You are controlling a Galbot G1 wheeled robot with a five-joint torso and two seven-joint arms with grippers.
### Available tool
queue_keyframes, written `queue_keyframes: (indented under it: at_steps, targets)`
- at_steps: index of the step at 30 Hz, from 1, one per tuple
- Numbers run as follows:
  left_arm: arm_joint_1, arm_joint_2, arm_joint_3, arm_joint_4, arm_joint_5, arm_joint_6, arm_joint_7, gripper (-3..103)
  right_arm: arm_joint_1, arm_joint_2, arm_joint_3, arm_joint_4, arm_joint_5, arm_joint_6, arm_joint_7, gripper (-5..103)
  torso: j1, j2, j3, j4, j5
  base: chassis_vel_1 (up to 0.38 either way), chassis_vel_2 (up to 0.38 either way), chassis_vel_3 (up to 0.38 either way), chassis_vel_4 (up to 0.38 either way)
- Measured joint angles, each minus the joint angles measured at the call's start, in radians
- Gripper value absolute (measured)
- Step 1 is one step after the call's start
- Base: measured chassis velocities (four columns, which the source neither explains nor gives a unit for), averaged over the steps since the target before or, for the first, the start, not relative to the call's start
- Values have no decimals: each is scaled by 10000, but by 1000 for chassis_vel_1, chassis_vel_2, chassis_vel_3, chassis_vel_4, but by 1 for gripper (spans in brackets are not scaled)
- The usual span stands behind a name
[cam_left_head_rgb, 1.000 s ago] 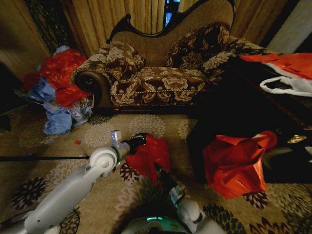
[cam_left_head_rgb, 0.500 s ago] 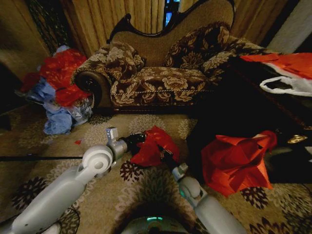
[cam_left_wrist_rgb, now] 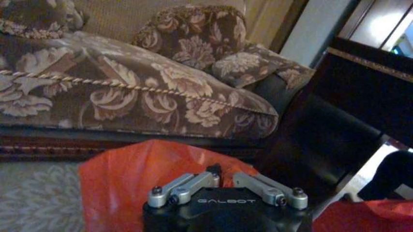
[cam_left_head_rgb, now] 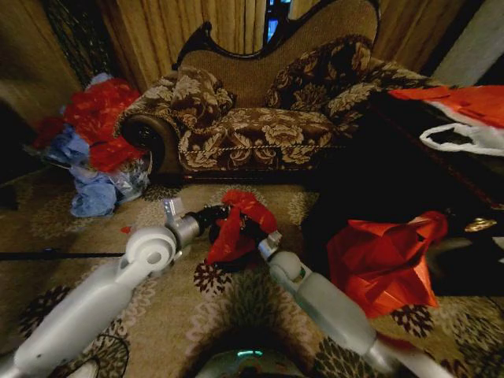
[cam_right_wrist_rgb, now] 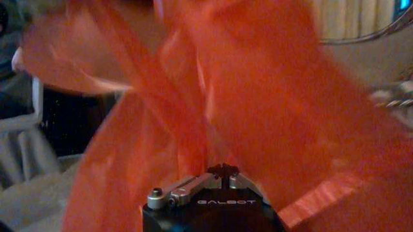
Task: Place a garbage bag over the trash bin.
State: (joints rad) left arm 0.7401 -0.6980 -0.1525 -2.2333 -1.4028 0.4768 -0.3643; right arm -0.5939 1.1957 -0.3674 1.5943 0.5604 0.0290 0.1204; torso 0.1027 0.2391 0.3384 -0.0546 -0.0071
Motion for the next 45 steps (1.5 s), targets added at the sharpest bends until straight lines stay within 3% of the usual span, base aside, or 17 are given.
queue_keyframes:
  at_steps: [6, 10, 19, 27, 34, 45]
  targets:
    - [261, -233, 0, 409, 147, -174, 37, 0, 277, 574, -357, -1073, 314, -110, -172, 0, 0, 0, 0, 1, -2, 0, 0, 0, 0]
    - [464, -678, 112, 956, 309, -414, 133, 0, 180, 1020, -357, -2107, -100, -59, -426, 0, -1, -1, 1, 4, 0, 0, 0, 0, 0]
    - [433, -1713, 404, 2209, 280, -750, -65, 0, 186, 1256, -150, -3336, -474, -378, -626, 0, 0, 0, 0, 1, 1, 0, 0, 0, 0]
    - [524, -2253, 490, 2666, 223, -754, -559, 0, 49, 935, -57, -2808, -284, -932, -296, 0, 0, 0, 0, 0, 1, 0, 0, 0, 0]
    - [425, -2076, 594, 2098, 87, -709, -658, 0, -240, 628, 164, -1884, -215, -1015, 80, 0, -1, 0, -1, 1, 2, 0, 0, 0, 0]
    - [336, -1588, 700, 508, -1026, -659, -1185, 0, -441, 79, 793, -380, -242, -1234, 549, 0, -2, 0, -1, 1, 2, 0, 0, 0, 0]
